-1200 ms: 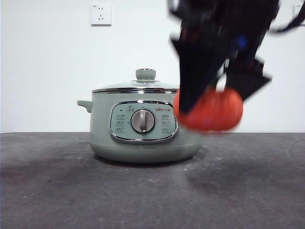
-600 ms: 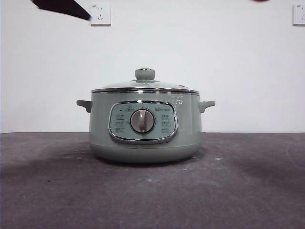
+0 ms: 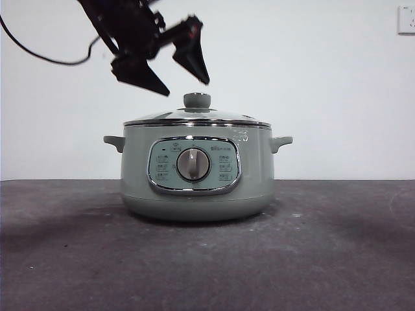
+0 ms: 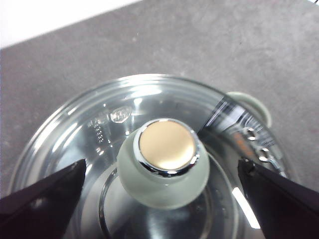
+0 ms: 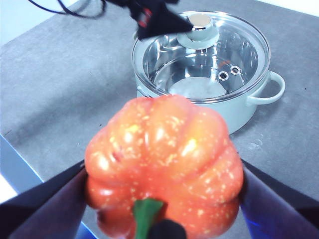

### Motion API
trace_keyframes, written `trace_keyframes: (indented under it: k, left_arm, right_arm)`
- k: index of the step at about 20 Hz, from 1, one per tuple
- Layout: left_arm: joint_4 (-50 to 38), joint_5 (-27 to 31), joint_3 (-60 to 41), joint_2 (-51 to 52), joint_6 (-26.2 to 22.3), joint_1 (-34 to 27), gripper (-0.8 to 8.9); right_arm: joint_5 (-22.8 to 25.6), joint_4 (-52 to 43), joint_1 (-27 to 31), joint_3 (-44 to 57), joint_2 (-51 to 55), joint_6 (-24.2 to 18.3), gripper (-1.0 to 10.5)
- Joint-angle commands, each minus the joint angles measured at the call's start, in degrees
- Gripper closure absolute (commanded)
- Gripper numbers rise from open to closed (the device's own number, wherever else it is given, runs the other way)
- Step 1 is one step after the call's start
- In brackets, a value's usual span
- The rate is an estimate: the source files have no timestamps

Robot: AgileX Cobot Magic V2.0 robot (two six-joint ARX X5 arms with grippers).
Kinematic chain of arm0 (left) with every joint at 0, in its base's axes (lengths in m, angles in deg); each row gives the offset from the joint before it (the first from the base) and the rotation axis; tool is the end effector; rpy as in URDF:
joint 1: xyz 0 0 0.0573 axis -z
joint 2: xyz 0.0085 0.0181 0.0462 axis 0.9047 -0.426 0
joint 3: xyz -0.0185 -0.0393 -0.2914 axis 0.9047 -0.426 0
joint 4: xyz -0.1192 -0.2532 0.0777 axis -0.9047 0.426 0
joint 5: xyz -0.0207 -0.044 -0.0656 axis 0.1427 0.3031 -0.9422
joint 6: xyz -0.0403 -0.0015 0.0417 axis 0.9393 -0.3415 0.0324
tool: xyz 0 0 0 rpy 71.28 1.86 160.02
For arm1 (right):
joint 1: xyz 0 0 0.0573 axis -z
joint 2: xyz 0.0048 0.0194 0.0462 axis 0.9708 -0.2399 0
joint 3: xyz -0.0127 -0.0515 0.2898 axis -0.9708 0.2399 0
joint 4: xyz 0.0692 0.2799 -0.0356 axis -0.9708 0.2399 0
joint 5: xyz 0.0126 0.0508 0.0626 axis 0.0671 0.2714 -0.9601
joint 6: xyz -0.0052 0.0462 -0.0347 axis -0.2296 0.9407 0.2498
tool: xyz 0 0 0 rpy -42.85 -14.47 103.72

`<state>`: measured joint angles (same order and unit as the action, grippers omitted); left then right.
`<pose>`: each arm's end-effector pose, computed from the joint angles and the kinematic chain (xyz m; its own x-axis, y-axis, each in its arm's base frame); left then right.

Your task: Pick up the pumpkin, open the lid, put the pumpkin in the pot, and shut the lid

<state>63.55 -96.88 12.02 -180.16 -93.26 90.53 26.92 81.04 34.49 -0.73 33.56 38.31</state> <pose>0.3941 -0.1987 0.3215 0.6514 -0.5532 -0.5192 0.6206 0.7822 -0.0547 0.1222 0.1082 0.3960 0.6471 0.5688 -0.5077 -0.6412 0.7663 0.0412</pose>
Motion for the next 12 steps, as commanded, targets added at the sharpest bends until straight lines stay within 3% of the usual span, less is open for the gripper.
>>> trace_keyframes:
  k: [1,9,10,12]
  left_arm:
    - [-2.6,0.2,-0.02,-2.1,-0.66,0.24,0.28]
    - [-6.4,0.48,-0.02,-5.33,-0.46,1.22,0.36]
    - [-6.25,0.44,-0.02,-5.35,-0.46,1.36,0.68]
    - [-6.36,0.42,-0.02,-5.35,-0.48,1.81,2.63]
  right_arm:
    - [0.31,-0.33,-0.07,-0.04,0.11,1.16,9.6]
    - [0.35,-0.44,-0.07,-0.04,0.11,1.6,9.6]
    - [0.35,-0.44,-0.07,-0.04,0.11,1.6,9.6]
    - [0.37,-0.42,-0.07,-0.04,0.11,1.6,9.6]
